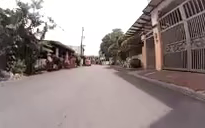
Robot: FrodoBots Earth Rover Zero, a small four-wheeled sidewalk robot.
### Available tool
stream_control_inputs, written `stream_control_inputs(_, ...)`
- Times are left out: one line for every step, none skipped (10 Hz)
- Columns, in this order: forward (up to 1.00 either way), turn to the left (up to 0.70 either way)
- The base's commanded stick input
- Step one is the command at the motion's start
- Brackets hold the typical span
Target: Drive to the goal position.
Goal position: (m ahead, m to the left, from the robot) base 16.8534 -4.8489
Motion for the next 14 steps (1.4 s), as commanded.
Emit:
stream_control_inputs(1.00,0.00)
stream_control_inputs(1.00,0.00)
stream_control_inputs(1.00,0.00)
stream_control_inputs(1.00,0.00)
stream_control_inputs(1.00,0.00)
stream_control_inputs(1.00,0.00)
stream_control_inputs(1.00,0.00)
stream_control_inputs(1.00,0.00)
stream_control_inputs(1.00,0.00)
stream_control_inputs(1.00,0.00)
stream_control_inputs(1.00,0.00)
stream_control_inputs(1.00,0.00)
stream_control_inputs(1.00,0.00)
stream_control_inputs(1.00,0.00)
